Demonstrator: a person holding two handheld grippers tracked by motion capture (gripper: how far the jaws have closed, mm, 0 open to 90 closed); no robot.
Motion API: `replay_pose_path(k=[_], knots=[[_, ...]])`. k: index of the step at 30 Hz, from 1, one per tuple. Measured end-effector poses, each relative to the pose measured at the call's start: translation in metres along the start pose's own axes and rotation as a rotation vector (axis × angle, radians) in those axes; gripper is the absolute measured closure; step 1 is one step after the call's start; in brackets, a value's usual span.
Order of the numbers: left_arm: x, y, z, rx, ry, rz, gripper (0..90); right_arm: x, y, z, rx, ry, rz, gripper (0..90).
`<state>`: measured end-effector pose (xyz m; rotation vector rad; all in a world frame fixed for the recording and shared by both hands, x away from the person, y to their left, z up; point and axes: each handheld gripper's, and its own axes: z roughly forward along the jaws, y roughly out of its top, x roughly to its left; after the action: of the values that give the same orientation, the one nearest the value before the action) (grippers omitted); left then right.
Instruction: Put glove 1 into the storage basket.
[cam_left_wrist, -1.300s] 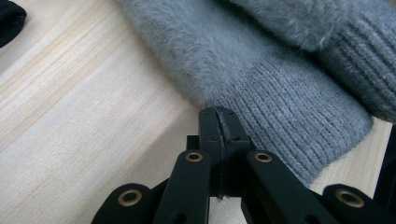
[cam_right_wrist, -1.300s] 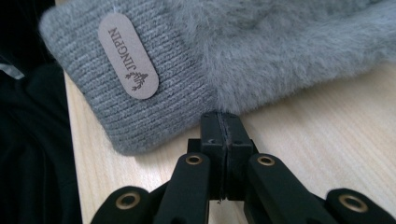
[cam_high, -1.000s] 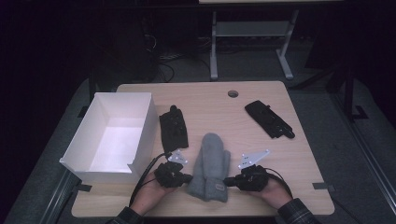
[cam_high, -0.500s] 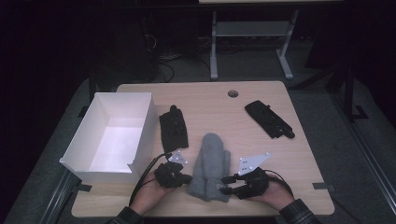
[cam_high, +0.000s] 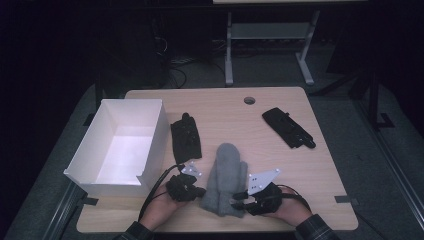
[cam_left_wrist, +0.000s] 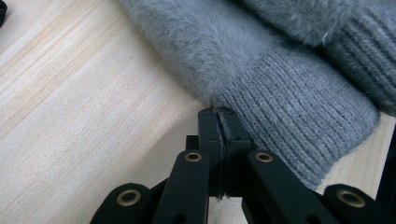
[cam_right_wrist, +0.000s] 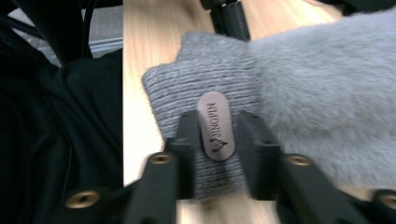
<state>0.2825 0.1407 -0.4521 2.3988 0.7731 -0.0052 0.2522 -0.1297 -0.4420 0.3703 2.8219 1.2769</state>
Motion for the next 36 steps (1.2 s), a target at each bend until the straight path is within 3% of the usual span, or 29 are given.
replay_pose_path(k=[6,13,14,15,16,17,22,25,27,28,29,31,36], knots=[[0.0,0.0,0.0,0.001,0.002,0.002,88.8,0.001,0.0,0.0,0.01,-0.017,-0.038,76.1],[-0.002,0.0,0.002,-0.013,-0.003,-0.015,88.6,-0.003,0.009,-0.012,-0.068,-0.003,-0.013,76.7],[-0.002,0.0,0.002,-0.007,-0.002,-0.008,88.6,-0.004,0.012,-0.012,-0.08,0.0,-0.013,80.1],[-0.002,0.0,0.002,-0.008,-0.003,-0.009,88.5,-0.004,0.015,-0.013,-0.089,-0.008,-0.024,90.0],[-0.001,0.0,0.002,-0.009,-0.004,-0.011,88.2,-0.006,0.022,-0.016,-0.13,-0.007,-0.018,90.0],[-0.001,0.0,0.002,-0.009,-0.004,-0.011,87.7,-0.006,0.022,-0.016,-0.13,-0.007,-0.018,90.0],[0.0,0.0,0.002,0.001,-0.01,-0.007,87.4,-0.012,0.016,-0.017,-0.078,-0.047,-0.013,90.0],[-0.001,0.0,0.002,0.0,-0.004,-0.006,87.4,-0.015,0.005,-0.019,-0.056,-0.05,0.02,90.0],[-0.001,-0.001,0.001,-0.008,-0.005,-0.01,87.5,-0.019,-0.01,-0.024,-0.002,-0.06,0.058,90.0],[0.0,0.0,0.0,-0.001,-0.005,-0.002,87.5,-0.019,-0.01,-0.024,-0.002,-0.06,0.058,90.0],[0.0,0.0,0.001,0.0,-0.004,-0.001,87.5,-0.019,-0.015,-0.024,0.019,-0.061,0.089,90.0],[-0.001,0.0,0.002,0.006,-0.003,-0.002,87.8,-0.025,-0.029,-0.018,0.078,-0.073,0.121,90.0],[-0.001,0.0,0.001,0.005,-0.003,0.0,87.8,-0.031,-0.029,-0.004,0.113,-0.047,0.114,90.0]])
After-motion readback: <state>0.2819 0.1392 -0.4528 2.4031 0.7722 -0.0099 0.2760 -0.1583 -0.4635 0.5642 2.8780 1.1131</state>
